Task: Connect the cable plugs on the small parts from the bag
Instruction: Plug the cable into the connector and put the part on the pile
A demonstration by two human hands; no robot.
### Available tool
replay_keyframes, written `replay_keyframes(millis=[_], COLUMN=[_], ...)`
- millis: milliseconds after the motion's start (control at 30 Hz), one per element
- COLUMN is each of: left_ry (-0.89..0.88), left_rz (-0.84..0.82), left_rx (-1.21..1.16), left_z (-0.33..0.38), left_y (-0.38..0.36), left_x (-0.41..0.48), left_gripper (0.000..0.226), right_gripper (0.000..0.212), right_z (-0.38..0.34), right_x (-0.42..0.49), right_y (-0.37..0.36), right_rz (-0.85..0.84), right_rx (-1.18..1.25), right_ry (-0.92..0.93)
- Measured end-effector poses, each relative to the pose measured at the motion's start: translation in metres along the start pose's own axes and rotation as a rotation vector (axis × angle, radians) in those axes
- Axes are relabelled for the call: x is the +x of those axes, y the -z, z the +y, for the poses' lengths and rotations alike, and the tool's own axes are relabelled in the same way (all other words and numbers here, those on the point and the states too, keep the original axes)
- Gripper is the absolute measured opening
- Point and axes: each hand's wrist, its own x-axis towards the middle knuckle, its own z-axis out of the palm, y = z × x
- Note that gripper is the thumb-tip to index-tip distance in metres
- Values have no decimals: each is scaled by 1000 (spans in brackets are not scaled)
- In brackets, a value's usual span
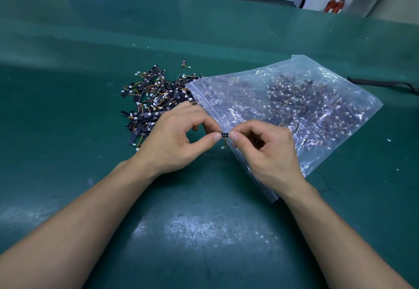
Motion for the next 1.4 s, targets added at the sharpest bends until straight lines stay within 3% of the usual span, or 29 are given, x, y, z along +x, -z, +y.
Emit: replay_keyframes(millis=[167, 300, 433, 633, 1033, 1233, 1400], left_ry=[24, 116, 229, 233, 94, 173, 214], left_rz=[-11, -19, -63, -87, -57, 5, 0], left_rx=[-11, -76, -194, -208, -91, -113, -90], left_z=[0, 0, 1, 0, -1, -3, -4], left_y=[-1, -1, -2, -3, -6, -3, -4], left_x=[0, 0, 0, -1, -1, 0, 0], left_gripper=[10, 12, 8, 12, 12, 11, 11], right_gripper=[2, 25, 13, 3, 9, 30, 20], right_z=[1, 2, 5, 4, -6, 2, 5], right_x=[-1, -1, 2, 2, 0, 2, 3], right_y=[0, 2, 4, 5, 7, 11, 11], right_rz=[4, 10, 24, 19, 30, -48, -8], right_rx=[19, -30, -93, -102, -45, -292, -354], right_ry=[14, 119, 166, 174, 64, -57, -162])
